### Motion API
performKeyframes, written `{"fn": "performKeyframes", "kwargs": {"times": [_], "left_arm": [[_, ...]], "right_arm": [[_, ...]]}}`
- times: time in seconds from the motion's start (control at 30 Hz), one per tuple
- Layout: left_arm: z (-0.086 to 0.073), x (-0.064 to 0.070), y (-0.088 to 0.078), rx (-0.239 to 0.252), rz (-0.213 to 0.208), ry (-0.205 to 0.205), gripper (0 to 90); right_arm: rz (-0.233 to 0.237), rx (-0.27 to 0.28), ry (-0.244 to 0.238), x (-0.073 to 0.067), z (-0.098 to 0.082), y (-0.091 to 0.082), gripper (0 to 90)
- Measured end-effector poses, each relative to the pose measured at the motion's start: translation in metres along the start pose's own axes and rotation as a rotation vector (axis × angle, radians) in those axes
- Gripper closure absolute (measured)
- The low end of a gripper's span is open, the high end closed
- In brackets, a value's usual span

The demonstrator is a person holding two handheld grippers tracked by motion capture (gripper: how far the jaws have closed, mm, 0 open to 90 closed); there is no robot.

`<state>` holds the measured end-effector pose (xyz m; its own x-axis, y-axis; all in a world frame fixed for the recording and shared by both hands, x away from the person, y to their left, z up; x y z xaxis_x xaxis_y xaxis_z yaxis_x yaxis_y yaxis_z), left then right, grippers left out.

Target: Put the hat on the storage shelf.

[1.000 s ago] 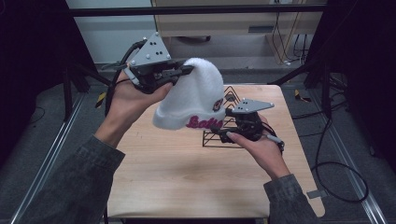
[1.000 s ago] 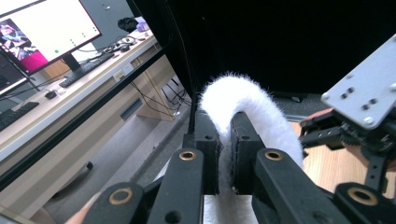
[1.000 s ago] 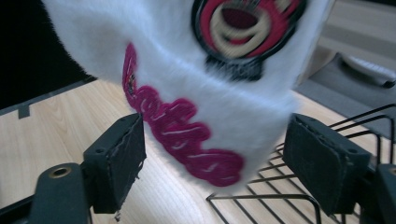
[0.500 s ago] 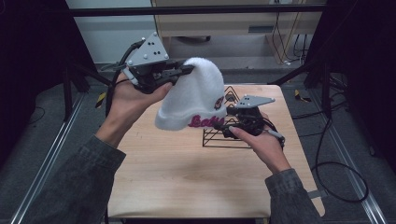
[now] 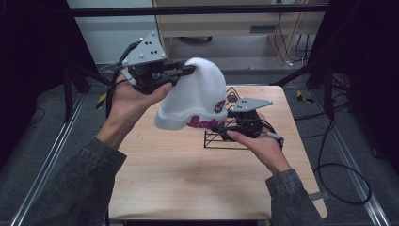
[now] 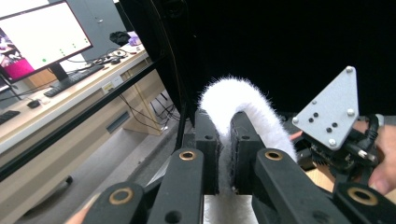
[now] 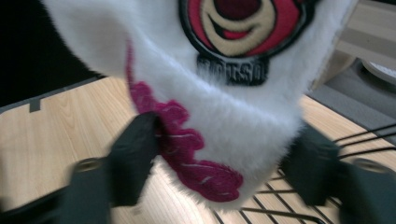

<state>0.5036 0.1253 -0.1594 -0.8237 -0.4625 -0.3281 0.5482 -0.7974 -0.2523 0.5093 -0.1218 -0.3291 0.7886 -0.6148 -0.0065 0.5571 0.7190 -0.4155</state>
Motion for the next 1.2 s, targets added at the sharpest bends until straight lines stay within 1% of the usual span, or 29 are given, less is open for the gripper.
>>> {"fn": "performKeyframes", "kwargs": {"times": [0.07,0.1,0.17,0.23,0.3,0.4,0.5,0.57,0.67,0.8,0.97,1.03,1.2], "left_arm": [[-0.001,-0.001,0.003,-0.002,0.002,-0.006,84.6],[-0.001,-0.001,0.004,-0.004,0.005,-0.007,84.6],[0.0,-0.001,0.006,-0.001,0.01,-0.017,84.6],[0.0,-0.002,0.007,0.011,0.015,-0.029,84.6],[0.001,-0.002,0.009,0.014,0.02,-0.031,84.5],[0.004,-0.004,0.016,0.011,0.038,-0.041,84.4],[0.007,-0.006,0.025,0.024,0.042,-0.069,84.4],[0.008,-0.006,0.033,0.033,0.045,-0.083,84.3],[0.008,-0.006,0.044,0.023,0.044,-0.089,84.3],[0.008,-0.005,0.06,0.009,0.035,-0.094,84.2],[0.003,-0.004,0.077,-0.012,0.032,-0.089,84.2],[0.0,-0.004,0.081,-0.015,0.03,-0.095,84.2],[-0.008,-0.006,0.09,-0.03,0.024,-0.112,84.2]], "right_arm": [[0.01,0.008,-0.014,-0.001,0.0,0.0,49.1],[0.009,0.007,-0.023,-0.001,0.0,-0.001,54.4],[0.012,0.011,-0.028,0.0,0.0,-0.003,63.0],[0.004,0.015,-0.037,0.002,0.001,-0.008,67.3],[-0.016,0.015,-0.051,0.007,0.004,-0.013,69.7],[-0.055,0.007,-0.062,0.02,0.01,-0.024,70.6],[-0.098,0.014,-0.059,0.032,0.015,-0.034,70.5],[-0.121,0.018,-0.052,0.038,0.016,-0.038,70.5],[-0.152,0.013,-0.038,0.049,0.015,-0.045,70.6],[-0.167,-0.004,-0.024,0.064,0.008,-0.049,69.4],[-0.18,-0.024,-0.006,0.078,0.001,-0.049,69.0],[-0.181,-0.03,0.0,0.082,-0.002,-0.047,69.0],[-0.18,-0.056,-0.001,0.088,-0.008,-0.039,68.3]]}}
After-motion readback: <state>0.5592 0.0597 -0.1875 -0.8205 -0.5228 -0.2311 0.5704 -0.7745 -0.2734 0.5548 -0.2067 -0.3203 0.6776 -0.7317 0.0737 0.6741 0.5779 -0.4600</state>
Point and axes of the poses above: each handheld gripper's, and its own axes: y roughly forward along the jaws, z roughly out of its top, x roughly to its right, the point moved 1 cm from there along y, roughly forward along the jaws, and after that the axes turned 1 degree about y, right-handed, at the moved point
